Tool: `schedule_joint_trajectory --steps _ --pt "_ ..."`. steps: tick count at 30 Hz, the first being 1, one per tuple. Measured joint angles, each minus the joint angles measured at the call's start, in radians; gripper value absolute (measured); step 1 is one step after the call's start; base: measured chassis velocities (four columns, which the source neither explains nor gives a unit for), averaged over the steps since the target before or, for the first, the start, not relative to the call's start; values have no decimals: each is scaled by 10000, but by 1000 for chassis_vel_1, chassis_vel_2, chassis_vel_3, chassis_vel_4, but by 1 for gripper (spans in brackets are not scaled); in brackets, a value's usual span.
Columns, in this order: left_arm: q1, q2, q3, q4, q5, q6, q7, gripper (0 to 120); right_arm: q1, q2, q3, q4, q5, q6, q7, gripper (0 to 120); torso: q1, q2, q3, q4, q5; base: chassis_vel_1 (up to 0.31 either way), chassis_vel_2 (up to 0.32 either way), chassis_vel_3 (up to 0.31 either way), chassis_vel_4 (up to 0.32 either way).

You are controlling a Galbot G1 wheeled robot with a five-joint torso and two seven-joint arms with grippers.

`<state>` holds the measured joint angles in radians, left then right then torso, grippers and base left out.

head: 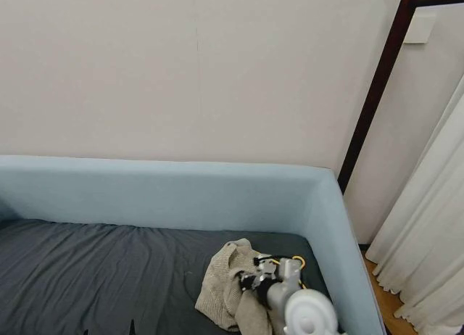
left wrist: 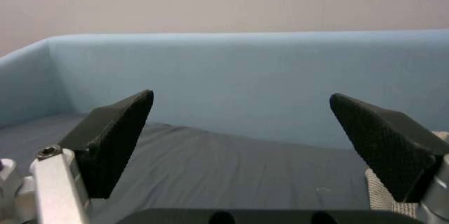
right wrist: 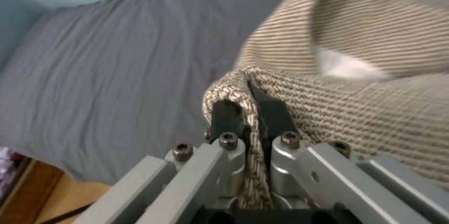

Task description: Pick up the clothes from the sofa and hang them on the clothes hanger.

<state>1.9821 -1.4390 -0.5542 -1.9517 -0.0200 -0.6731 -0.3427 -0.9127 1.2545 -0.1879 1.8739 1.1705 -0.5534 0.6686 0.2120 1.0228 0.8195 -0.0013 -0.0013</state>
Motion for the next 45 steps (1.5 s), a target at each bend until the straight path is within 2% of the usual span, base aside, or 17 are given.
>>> schedule_joint_trajectory --steps 6,8,12,15,18,21,23,24,29,30,33,36,38,39,40,43,45 --pt "7 -134 -67 -72 -30 36 -14 99 1288 1382 94 -1190 -75 422 232 0 1 0 1 5 0 0 0 0 0" --pt "18 -145 -83 -78 -34 41 -20 99 1590 1499 303 -1326 27 534 349 0 0 0 1 3 -1 0 0 0 0" --pt "40 -181 -160 -91 -41 44 -46 99 2142 1586 1434 -1445 222 927 406 0 1 -1 1 -2 3 0 0 0 0" --pt "35 -218 -166 -96 -43 55 -49 99 2137 1431 1546 -1179 370 1083 274 0 1 -1 1 -4 4 0 0 0 0" --pt "15 -251 -143 -80 -22 59 -51 99 1919 1194 991 -852 293 1099 161 0 1 -1 0 -4 3 0 0 0 0" --pt "24 -312 -107 -46 20 60 -51 99 1428 1312 -227 -1102 -330 1121 -158 0 0 0 0 -1 2 0 0 0 0" --pt "118 -333 -113 -76 24 46 -51 99 1330 1812 -878 -1887 -852 1271 -501 0 0 -1 1 2 3 0 0 0 0" --pt "118 -333 -113 -76 24 46 -51 99 1330 1812 -878 -1887 -852 1271 -501 0 0 -1 1 2 3 0 0 0 0" --pt "394 -337 -227 -158 71 -58 -86 99 1725 3060 -1982 -4097 -1973 1850 -1348 0 0 0 1 4 2 0 0 0 0" --pt "394 -337 -227 -158 71 -58 -86 99 1725 3060 -1982 -4097 -1973 1850 -1348 0 0 0 1 4 2 0 0 0 0" --pt "530 -374 -278 -195 85 -138 -141 99 2051 3569 -2858 -5781 -2768 2380 -1894 0 0 -1 0 5 4 0 0 0 0" --pt "545 -450 -279 -195 105 -162 -160 99 2139 3586 -3500 -6578 -3399 2532 -2292 0 1 -1 1 -3 0 0 0 0 0" --pt "540 -549 -231 -195 177 -192 -167 99 2208 3575 -4146 -6812 -4472 2089 -3224 6 1 -1 1 0 4 0 0 0 0" --pt "540 -549 -231 -195 177 -192 -167 99 2208 3575 -4146 -6812 -4472 2089 -3224 6 1 -1 1 0 4 0 0 0 0" --pt "525 -568 -212 -184 223 -204 -179 99 2247 3474 -4341 -6693 -4819 1969 -3500 11 1 -1 1 6 7 0 0 0 0" --pt "465 -568 -192 -144 254 -219 -224 99 2355 3032 -4431 -6168 -5212 1926 -3606 24 0 -1 0 -1 5 0 0 0 0" --pt "451 -558 -192 -139 258 -219 -233 99 2399 2837 -4436 -5927 -5289 1931 -3607 27 1 -1 0 1 7 0 0 0 0"
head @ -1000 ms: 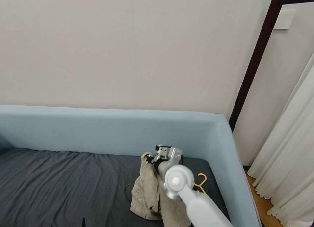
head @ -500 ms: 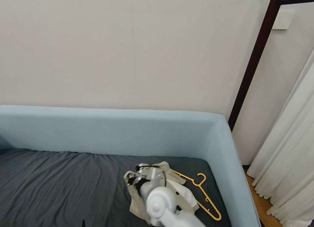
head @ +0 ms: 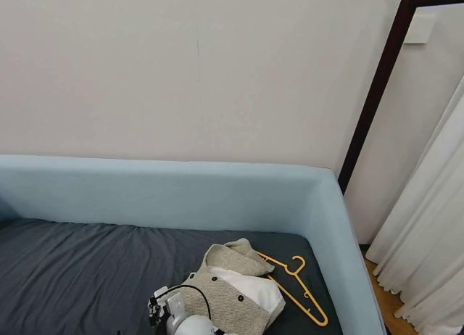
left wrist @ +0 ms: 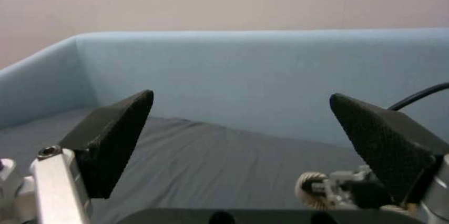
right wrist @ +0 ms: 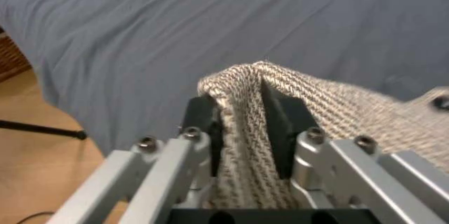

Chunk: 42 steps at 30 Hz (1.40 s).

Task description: Pick up the clothes from the sofa and hang them on the clothes hanger.

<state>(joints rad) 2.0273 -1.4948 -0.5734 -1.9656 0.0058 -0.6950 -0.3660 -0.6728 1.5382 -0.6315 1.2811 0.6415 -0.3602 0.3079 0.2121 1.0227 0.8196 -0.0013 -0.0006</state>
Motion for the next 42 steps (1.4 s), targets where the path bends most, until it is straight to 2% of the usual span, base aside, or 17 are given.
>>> schedule_joint_trajectory --steps 3,4,9,11,13,14,17,22,27,31,33,37,42 --pt "-38 36 3 7 10 28 -28 99 141 -703 -122 902 35 -265 43 41 0 0 0 0 1 0 0 0 0" --pt "-38 36 3 7 10 28 -28 99 141 -703 -122 902 35 -265 43 41 0 0 0 0 1 0 0 0 0" --pt "-101 109 13 13 31 126 -87 99 261 -1789 -312 1787 7 -289 103 65 0 0 0 0 0 0 0 0 0" --pt "-104 116 14 12 32 141 -103 99 297 -1946 -316 1921 14 -309 102 68 0 0 0 -1 0 0 0 0 0" --pt "-104 150 16 -2 32 171 -129 99 361 -2296 -263 2186 46 -347 80 78 0 0 1 1 1 0 0 0 0" --pt "-104 150 16 -2 32 171 -129 99 361 -2296 -263 2186 46 -347 80 78 0 0 1 1 1 0 0 0 0" --pt "-145 212 40 -6 6 193 -155 99 500 -3026 178 2649 465 -423 72 94 0 0 0 0 0 0 0 0 0" --pt "-313 230 113 111 -6 238 -162 99 648 -3712 584 3430 1433 -839 136 100 0 0 1 0 -1 0 0 0 0" --pt "-445 257 138 185 -23 301 -185 99 660 -3967 770 3870 2203 -1142 199 100 0 0 0 -1 -2 0 0 0 0" --pt "-550 337 124 240 -124 353 -206 99 435 -4075 1081 5257 4206 -2479 1041 100 0 0 0 0 -2 0 0 0 0" --pt "-589 338 121 272 -137 354 -208 99 377 -4027 1160 5426 4381 -2630 1105 100 -1 1 -1 0 -2 0 0 0 0" --pt "-597 325 149 277 -155 353 -220 99 472 -3889 1255 4739 3419 -2339 534 100 -1 1 0 -2 -3 0 0 0 0" --pt "-555 280 182 249 -145 343 -223 99 1688 -3669 1151 1729 1361 -1066 -1802 100 0 0 1 0 -1 0 0 0 0"
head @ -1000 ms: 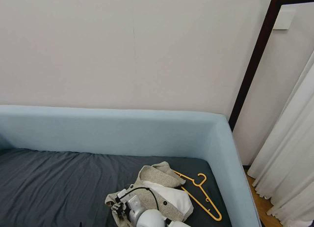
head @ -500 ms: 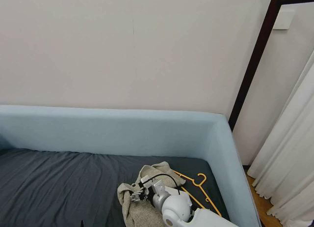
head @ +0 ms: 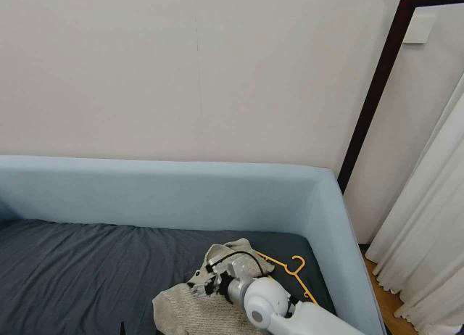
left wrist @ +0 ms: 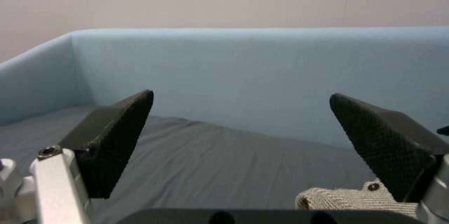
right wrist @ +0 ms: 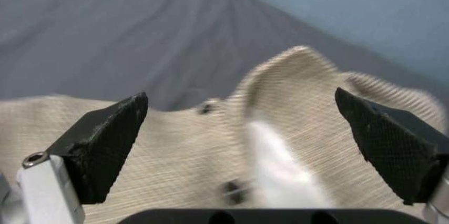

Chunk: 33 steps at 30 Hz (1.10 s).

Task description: Pick up the clothes from the sofa and hang them on the clothes hanger.

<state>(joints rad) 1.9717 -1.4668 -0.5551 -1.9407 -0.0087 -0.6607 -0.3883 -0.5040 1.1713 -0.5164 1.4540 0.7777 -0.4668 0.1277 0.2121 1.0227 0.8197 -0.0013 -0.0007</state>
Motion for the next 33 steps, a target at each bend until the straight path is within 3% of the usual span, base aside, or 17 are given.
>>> schedule_joint_trajectory --steps 1,5,12,15,20,30,33 --pt "0 0 0 0 0 0 0 99 0 0 0 0 0 0 0 100 0 0 0 0 0 0 0 0 0" --pt "22 -130 16 98 67 -54 -40 99 1359 556 -522 -2612 -1513 1642 -2518 100 1 -1 0 0 -2 0 0 0 0" --pt "51 -284 -9 154 130 -116 -66 99 2473 1551 -1261 -4863 -2753 3090 -4387 100 1 0 0 4 -2 0 0 0 0" --pt "55 -371 -50 121 158 -129 -104 99 2856 2129 -1371 -6234 -4770 4441 -5448 100 1 0 0 4 -2 0 0 0 0" --pt "89 -462 -56 71 173 -179 -129 99 3072 2415 -1378 -7117 -6408 5102 -5952 100 1 -1 0 0 -1 0 0 0 0" --pt "61 -525 -12 71 234 -210 -142 99 3300 2979 -960 -8891 -7640 5873 -6209 100 1 -1 -1 0 -1 0 0 0 0" --pt "53 -524 -15 59 245 -210 -146 99 3305 3202 -949 -9181 -7923 6013 -6237 93 1 -1 -1 1 -2 0 0 0 0"
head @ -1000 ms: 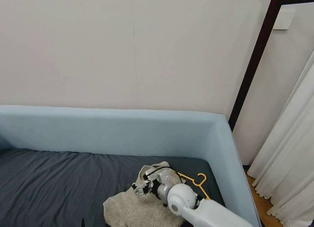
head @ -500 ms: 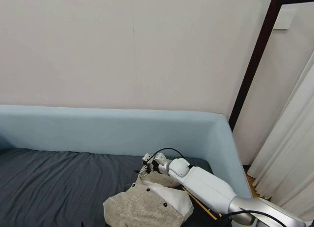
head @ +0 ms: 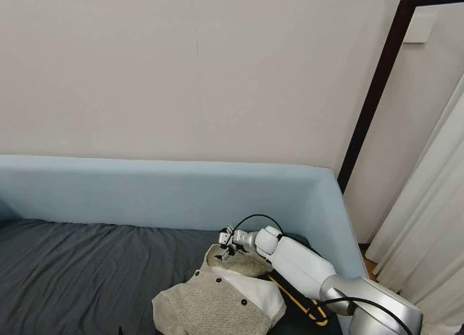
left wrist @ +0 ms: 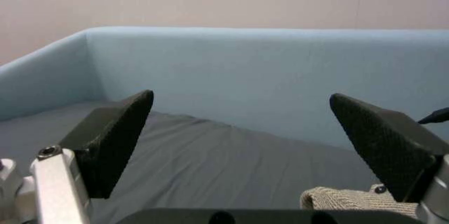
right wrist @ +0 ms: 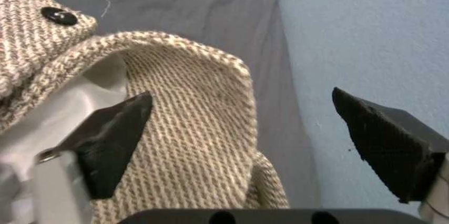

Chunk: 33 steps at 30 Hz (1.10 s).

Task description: Pick up the clothes from the sofa and hang them on the clothes hanger.

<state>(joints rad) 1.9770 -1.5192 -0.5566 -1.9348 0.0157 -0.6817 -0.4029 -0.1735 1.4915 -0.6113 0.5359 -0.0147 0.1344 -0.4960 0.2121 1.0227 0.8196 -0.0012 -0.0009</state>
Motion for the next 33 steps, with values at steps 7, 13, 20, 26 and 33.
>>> schedule_joint_trajectory --steps 7,13,20,26,33 --pt "22 -6 -23 -46 -2 -5 -26 99 82 452 344 -825 -767 608 -119 74 0 0 0 1 0 0 0 0 0" --pt "46 -34 -8 -93 1 -25 -29 99 81 421 323 -914 -1056 650 -148 53 0 0 0 -1 0 0 0 0 0" --pt "41 -78 18 -103 63 -37 -33 99 -15 484 274 -925 -1106 689 -160 30 0 0 0 -2 1 0 0 0 0" --pt "106 -148 9 -74 117 -134 -133 99 -44 640 127 -944 -1059 691 -148 5 0 1 -1 2 1 0 0 0 0" --pt "122 -151 -11 -70 155 -191 -156 99 -188 355 88 -628 -928 722 -38 0 -1 0 0 0 2 0 0 0 0"
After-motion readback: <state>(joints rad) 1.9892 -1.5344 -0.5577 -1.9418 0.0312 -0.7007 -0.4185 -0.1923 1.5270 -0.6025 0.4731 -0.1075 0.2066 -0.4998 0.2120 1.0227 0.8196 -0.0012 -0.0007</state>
